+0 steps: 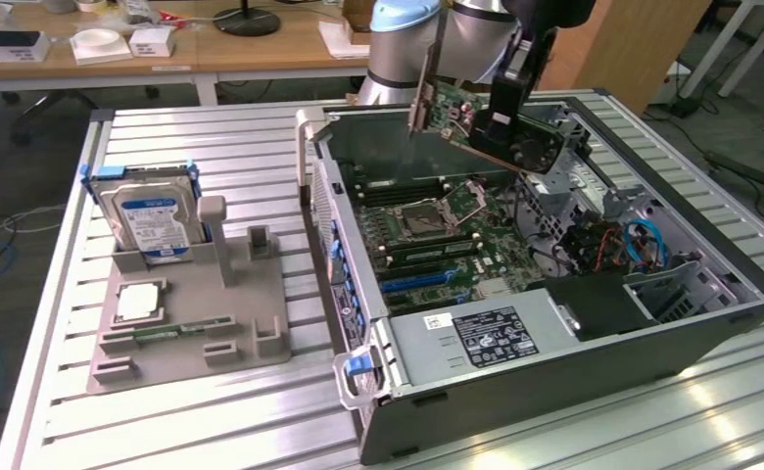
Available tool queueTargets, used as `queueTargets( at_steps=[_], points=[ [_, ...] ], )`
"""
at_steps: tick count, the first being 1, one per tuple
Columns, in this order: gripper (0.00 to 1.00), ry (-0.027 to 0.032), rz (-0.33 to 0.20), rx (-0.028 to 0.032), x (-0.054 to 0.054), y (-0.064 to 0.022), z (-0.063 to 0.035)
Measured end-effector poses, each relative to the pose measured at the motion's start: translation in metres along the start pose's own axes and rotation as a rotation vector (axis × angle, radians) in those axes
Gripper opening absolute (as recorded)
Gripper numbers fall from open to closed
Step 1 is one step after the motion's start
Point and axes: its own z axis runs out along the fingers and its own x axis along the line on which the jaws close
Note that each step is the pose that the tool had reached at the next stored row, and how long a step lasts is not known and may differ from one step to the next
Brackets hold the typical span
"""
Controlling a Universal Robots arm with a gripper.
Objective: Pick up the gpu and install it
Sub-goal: 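Insert the gpu into the slot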
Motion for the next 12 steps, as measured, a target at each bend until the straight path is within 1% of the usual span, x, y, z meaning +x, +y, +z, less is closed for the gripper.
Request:
queueTargets(
  at_steps=[12],
  points=[
    [0.27, -0.0009, -0.088, -0.0042, 0.0007, -0.0002, 0.0000]
  ],
)
